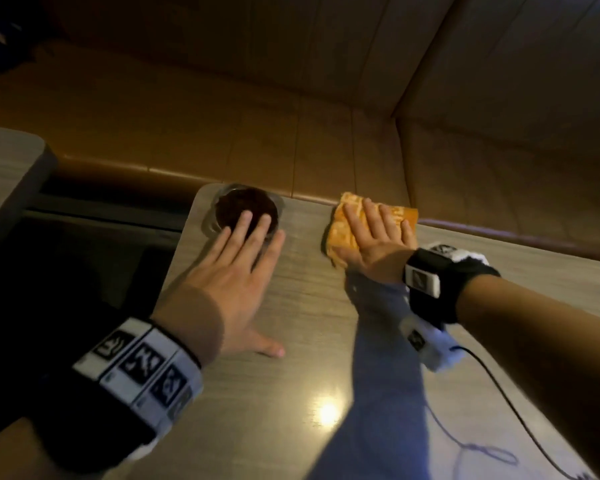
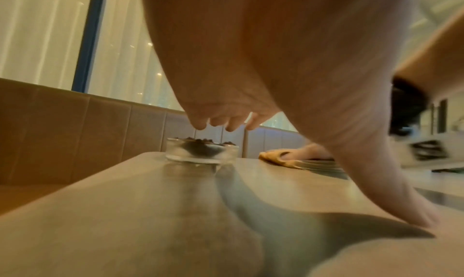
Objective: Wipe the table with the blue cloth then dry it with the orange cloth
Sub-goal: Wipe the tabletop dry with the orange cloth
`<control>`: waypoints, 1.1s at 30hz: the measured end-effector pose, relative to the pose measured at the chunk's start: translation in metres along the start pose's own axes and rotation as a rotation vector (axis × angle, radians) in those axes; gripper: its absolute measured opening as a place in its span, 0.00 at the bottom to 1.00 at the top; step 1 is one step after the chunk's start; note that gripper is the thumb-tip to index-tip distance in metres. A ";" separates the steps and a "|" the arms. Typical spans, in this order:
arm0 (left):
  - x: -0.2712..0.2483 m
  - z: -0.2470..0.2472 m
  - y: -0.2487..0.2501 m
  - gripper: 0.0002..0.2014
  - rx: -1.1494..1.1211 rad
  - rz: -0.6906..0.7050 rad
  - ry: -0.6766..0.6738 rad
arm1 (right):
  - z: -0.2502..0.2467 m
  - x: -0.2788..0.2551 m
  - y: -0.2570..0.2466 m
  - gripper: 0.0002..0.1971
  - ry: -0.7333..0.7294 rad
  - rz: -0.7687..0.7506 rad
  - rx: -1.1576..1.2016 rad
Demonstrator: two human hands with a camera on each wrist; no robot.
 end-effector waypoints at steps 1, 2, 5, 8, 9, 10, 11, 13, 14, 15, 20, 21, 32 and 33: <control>-0.007 0.006 0.006 0.72 0.018 -0.003 -0.021 | 0.000 0.004 0.000 0.38 0.003 0.099 0.068; -0.014 0.011 0.010 0.73 0.034 -0.005 -0.030 | 0.001 0.005 -0.008 0.38 0.005 0.144 0.107; -0.035 0.028 0.014 0.74 0.039 -0.009 -0.093 | 0.016 -0.041 -0.035 0.41 0.077 -0.100 -0.021; -0.058 0.043 0.020 0.77 0.020 -0.043 -0.253 | 0.022 -0.081 -0.017 0.44 0.007 -0.333 -0.150; -0.065 0.048 0.026 0.78 0.016 -0.051 -0.313 | 0.019 -0.074 -0.009 0.43 -0.025 -0.299 -0.136; -0.070 0.051 0.032 0.79 0.026 -0.058 -0.353 | 0.015 -0.064 -0.004 0.42 -0.060 -0.202 -0.074; -0.072 0.053 0.039 0.79 0.044 -0.071 -0.374 | 0.012 -0.055 -0.004 0.40 -0.078 -0.079 0.005; -0.070 0.055 0.047 0.80 0.069 -0.111 -0.385 | 0.016 -0.052 -0.018 0.39 -0.066 0.050 0.090; -0.069 0.057 0.048 0.81 0.068 -0.127 -0.383 | 0.023 -0.065 -0.029 0.40 -0.039 0.036 0.083; -0.068 0.059 0.048 0.81 0.058 -0.134 -0.372 | 0.030 -0.085 -0.038 0.41 0.001 -0.033 0.051; -0.080 0.062 0.043 0.80 0.024 -0.083 -0.248 | 0.046 -0.156 -0.018 0.46 -0.003 -0.280 -0.108; -0.082 0.062 0.043 0.80 0.026 -0.076 -0.234 | 0.042 -0.147 -0.014 0.44 -0.003 -0.185 -0.076; -0.086 0.064 0.040 0.78 0.011 -0.062 -0.144 | 0.059 -0.192 -0.028 0.46 0.041 -0.250 -0.090; -0.087 0.064 0.042 0.77 0.001 -0.061 -0.137 | 0.055 -0.176 -0.025 0.45 0.061 -0.105 -0.033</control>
Point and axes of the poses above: each hand's wrist, its own x-axis towards the middle knuckle, its own z-axis out of the palm, y = z × x, the point moved 2 cm from there along x, towards the middle knuckle, and after that the axes turned 1 degree about z, right-handed, at the moved point
